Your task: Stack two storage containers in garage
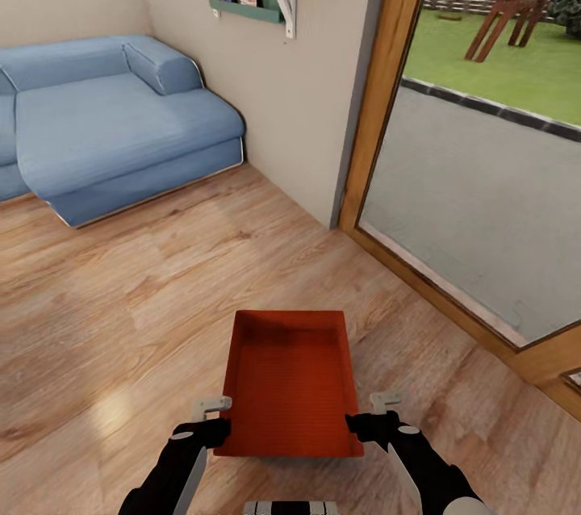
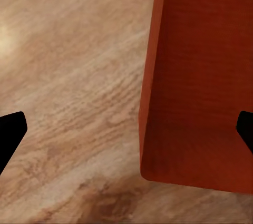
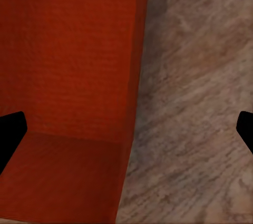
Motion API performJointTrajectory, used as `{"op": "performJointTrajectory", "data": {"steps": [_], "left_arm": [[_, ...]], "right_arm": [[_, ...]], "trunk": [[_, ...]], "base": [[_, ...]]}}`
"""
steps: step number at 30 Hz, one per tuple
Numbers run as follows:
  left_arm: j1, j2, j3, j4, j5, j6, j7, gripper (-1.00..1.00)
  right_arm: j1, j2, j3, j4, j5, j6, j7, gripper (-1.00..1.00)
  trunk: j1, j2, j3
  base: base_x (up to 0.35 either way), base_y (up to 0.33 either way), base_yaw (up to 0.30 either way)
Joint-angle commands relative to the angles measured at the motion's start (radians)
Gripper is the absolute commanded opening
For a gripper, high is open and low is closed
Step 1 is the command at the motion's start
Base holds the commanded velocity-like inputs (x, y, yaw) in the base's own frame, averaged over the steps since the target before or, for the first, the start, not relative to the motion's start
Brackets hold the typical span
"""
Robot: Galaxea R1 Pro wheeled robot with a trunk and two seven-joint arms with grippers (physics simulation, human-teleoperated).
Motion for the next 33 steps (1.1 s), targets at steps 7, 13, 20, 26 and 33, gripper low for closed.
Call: {"op": "performJointTrajectory", "data": {"steps": [7, 13, 20, 26, 33], "left_arm": [[0.0, 0.0, 0.002, -0.002, -0.001, 0.005, 0.001, 1.0], [0.0, -0.001, 0.002, -0.002, 0.0, 0.004, 0.001, 1.0], [0.0, 0.0, 0.002, -0.002, -0.001, 0.004, 0.001, 1.0], [0.0, 0.0, 0.002, -0.002, -0.001, 0.004, 0.001, 1.0], [0.0, 0.001, 0.002, -0.002, 0.0, 0.004, 0.001, 1.0]], "right_arm": [[0.0, 0.0, 0.0, -0.002, 0.004, 0.006, 0.002, 1.0], [0.0, 0.0, -0.001, -0.002, 0.004, 0.006, 0.002, 1.0], [0.0, 0.0, -0.001, -0.002, 0.004, 0.006, 0.002, 1.0], [0.0, 0.0, -0.002, -0.002, 0.003, 0.006, 0.002, 1.0], [0.0, 0.0, -0.003, -0.002, -0.002, -0.038, 0.002, 1.0]], "trunk": [[0.019, -0.036, -0.017], [0.019, -0.036, -0.017], [0.042, -0.078, -0.035], [0.065, -0.12, -0.054], [0.073, -0.134, -0.06]], "base": [[0.0, 0.0, 0.008], [0.0, 0.0, 0.0], [0.0, 0.0, 0.0], [0.0, 0.0, 0.0], [0.0, 0.0, 0.0]]}}
